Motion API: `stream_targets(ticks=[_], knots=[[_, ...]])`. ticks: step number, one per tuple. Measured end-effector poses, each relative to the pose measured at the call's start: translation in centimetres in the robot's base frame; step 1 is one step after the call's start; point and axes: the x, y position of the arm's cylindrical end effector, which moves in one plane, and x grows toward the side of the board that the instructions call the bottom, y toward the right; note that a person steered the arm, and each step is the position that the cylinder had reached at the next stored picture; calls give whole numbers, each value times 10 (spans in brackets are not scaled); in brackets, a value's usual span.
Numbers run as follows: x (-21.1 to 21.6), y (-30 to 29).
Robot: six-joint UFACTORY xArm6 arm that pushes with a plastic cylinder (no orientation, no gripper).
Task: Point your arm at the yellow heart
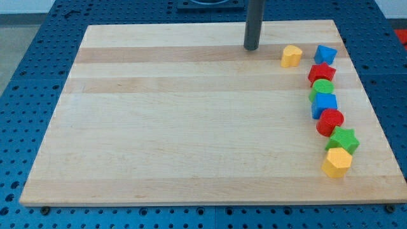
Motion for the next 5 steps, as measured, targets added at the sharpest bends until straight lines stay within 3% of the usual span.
stream_targets(ticks=[2, 5], knots=[[-12, 15], [12, 35]])
